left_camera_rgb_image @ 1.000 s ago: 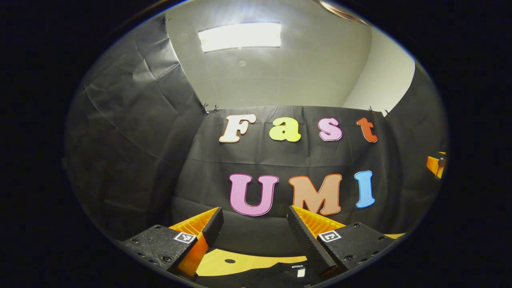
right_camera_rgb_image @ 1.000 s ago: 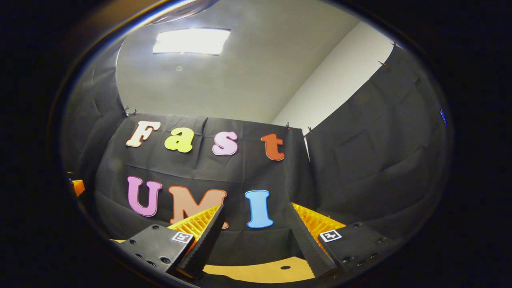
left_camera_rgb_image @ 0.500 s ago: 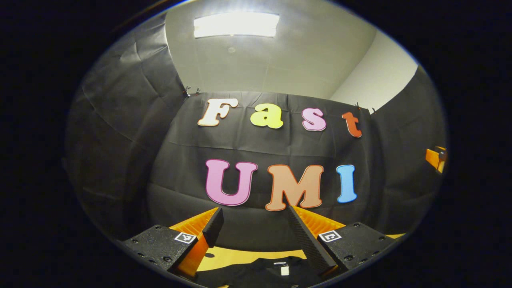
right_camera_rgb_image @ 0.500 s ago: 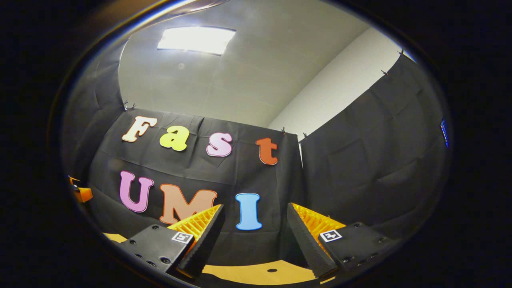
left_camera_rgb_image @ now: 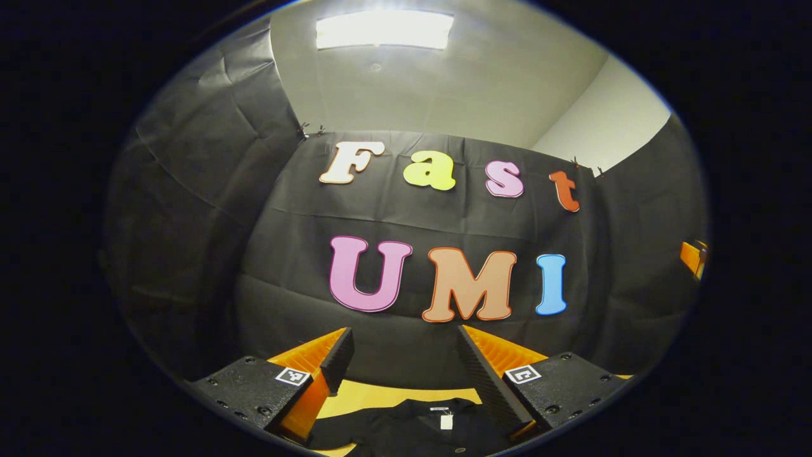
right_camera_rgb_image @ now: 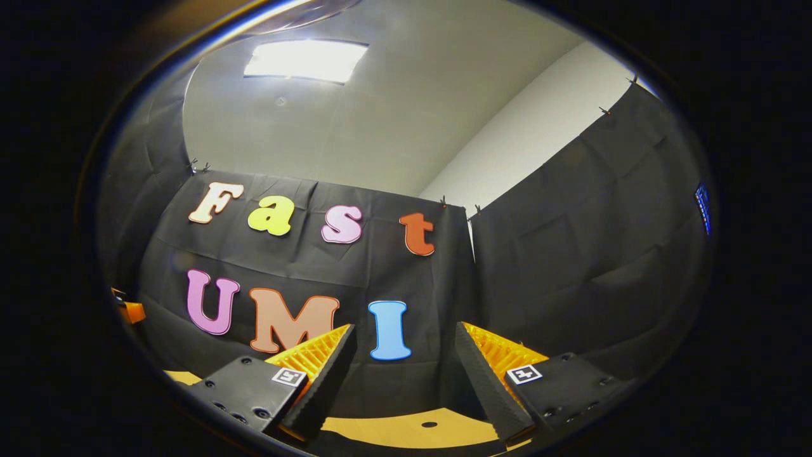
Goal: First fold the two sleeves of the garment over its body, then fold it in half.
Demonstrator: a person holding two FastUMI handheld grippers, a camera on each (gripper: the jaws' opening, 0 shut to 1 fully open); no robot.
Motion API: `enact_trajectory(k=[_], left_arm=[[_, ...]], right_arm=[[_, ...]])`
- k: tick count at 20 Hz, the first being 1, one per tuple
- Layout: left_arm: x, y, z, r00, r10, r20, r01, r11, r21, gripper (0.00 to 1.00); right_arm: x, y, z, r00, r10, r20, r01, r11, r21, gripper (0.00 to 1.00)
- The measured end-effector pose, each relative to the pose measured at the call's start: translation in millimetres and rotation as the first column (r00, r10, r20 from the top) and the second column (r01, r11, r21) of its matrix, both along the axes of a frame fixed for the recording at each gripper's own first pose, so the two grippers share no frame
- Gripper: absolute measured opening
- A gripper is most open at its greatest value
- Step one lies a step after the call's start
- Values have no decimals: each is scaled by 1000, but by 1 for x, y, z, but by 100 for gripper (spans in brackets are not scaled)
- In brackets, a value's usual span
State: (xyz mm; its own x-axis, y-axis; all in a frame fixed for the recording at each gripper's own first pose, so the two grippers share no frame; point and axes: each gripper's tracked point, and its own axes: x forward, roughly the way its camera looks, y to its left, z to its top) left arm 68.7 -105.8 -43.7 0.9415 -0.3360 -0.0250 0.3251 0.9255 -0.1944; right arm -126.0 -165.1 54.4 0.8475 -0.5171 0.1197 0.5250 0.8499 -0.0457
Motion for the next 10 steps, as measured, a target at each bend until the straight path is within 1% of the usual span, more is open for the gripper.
enact_trajectory(k=[2,3,4,5,6,7,8,9,10], left_arm=[[-3,13,0,1000,27,1,-27,999,31,95],[-5,21,-2,999,46,2,-46,997,54,96],[-6,38,-7,996,84,-6,-84,993,87,96],[-8,53,-12,992,124,-16,-122,986,110,96],[-8,64,-14,987,157,-25,-153,981,120,96],[-9,71,-19,983,181,-41,-174,976,133,96],[-11,77,-24,979,195,-58,-184,971,155,96],[-11,82,-27,976,210,-64,-195,962,189,96],[-11,90,-28,971,231,-57,-214,952,221,96]], right_arm=[[6,-2,-14,1000,17,-12,-17,1000,20,98],[9,-11,-28,999,12,-30,-11,999,35,98],[15,-32,-53,997,-16,-75,21,998,67,99],[15,-59,-87,987,-52,-150,67,993,93,98],[16,-80,-115,971,-83,-223,109,989,105,98],[13,-101,-146,947,-97,-308,140,983,121,98],[8,-121,-185,911,-98,-401,171,973,152,98],[0,-138,-220,872,-88,-481,206,958,198,99],[-6,-155,-261,838,-71,-541,245,935,257,99]])
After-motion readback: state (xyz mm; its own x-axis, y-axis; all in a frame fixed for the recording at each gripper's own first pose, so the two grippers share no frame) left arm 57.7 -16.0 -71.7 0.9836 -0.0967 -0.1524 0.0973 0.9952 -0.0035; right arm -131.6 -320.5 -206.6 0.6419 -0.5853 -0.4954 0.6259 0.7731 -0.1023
